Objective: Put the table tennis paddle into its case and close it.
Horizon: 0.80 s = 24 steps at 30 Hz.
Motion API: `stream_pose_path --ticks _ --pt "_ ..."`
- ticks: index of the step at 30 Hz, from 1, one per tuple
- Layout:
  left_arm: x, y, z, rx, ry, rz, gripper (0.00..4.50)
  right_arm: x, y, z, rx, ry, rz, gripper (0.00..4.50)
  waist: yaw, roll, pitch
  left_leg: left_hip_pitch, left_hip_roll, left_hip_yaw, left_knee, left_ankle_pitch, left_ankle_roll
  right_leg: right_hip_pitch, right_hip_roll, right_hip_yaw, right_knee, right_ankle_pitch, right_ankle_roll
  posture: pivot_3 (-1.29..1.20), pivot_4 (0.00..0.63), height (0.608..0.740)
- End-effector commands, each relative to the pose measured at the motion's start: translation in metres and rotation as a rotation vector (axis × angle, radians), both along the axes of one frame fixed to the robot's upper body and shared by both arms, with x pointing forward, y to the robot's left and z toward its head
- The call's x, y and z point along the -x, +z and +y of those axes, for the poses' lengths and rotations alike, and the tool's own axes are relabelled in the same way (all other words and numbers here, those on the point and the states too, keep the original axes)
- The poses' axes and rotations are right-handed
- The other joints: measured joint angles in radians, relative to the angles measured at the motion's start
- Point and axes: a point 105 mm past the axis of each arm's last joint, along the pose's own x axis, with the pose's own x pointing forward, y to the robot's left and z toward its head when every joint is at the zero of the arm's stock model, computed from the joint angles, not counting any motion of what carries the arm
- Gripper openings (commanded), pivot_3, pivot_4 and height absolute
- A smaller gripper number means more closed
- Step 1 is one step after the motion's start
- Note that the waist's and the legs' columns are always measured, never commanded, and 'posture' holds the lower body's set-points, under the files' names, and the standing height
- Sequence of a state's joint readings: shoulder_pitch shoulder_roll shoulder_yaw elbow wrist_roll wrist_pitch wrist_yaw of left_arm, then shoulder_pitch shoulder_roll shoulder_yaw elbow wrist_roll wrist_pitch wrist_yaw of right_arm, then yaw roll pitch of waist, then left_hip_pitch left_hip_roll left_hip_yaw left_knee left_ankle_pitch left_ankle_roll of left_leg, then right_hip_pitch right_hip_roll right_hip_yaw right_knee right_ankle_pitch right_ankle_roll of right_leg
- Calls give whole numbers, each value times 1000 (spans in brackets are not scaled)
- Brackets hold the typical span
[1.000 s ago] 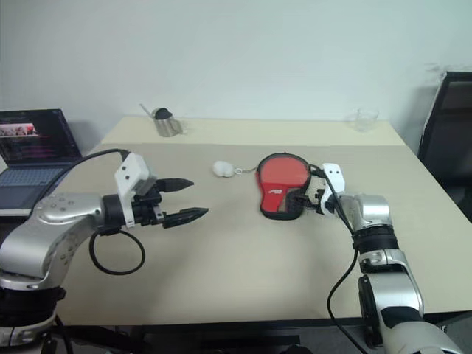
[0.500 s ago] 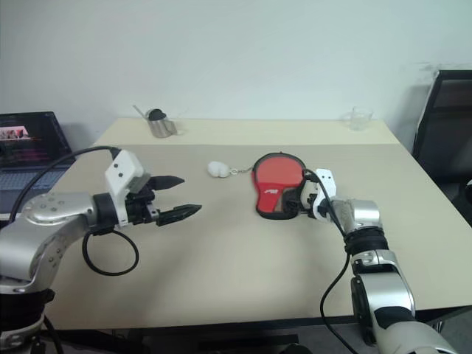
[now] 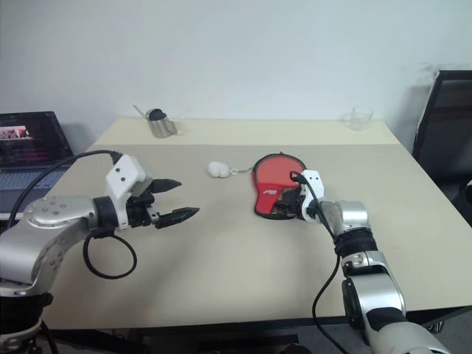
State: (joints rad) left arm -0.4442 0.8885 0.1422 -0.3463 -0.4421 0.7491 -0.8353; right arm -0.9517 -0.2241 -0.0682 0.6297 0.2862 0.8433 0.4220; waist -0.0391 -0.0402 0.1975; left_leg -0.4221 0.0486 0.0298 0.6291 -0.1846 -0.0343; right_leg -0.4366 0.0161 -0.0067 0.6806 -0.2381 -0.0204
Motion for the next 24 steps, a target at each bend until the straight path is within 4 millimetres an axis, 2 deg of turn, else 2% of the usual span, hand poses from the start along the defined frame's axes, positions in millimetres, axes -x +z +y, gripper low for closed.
stream_pose_path --ticks 1,11,19,24 --pt "0 10 1 -17 4 -57 4275 -3 12 -2 7 -7 -50 3324 0 0 0 0 0 0 0 0 0 0 0 0 0 0 0 0 150 740" --pt "-2 12 0 -24 -1 -72 4275 -8 15 -7 8 -33 -64 99 0 0 0 0 0 0 -1 0 0 0 0 0 0 0 0 0 150 740" --pt "-3 11 1 -29 0 -71 4275 -8 13 -7 11 -33 -66 38 0 0 0 0 0 0 -1 0 0 0 0 0 0 0 0 0 150 740" --pt "-3 9 0 -30 -3 -65 4275 3 9 -3 24 41 -37 38 0 0 0 0 0 0 -1 0 0 0 0 0 0 0 0 0 150 740"
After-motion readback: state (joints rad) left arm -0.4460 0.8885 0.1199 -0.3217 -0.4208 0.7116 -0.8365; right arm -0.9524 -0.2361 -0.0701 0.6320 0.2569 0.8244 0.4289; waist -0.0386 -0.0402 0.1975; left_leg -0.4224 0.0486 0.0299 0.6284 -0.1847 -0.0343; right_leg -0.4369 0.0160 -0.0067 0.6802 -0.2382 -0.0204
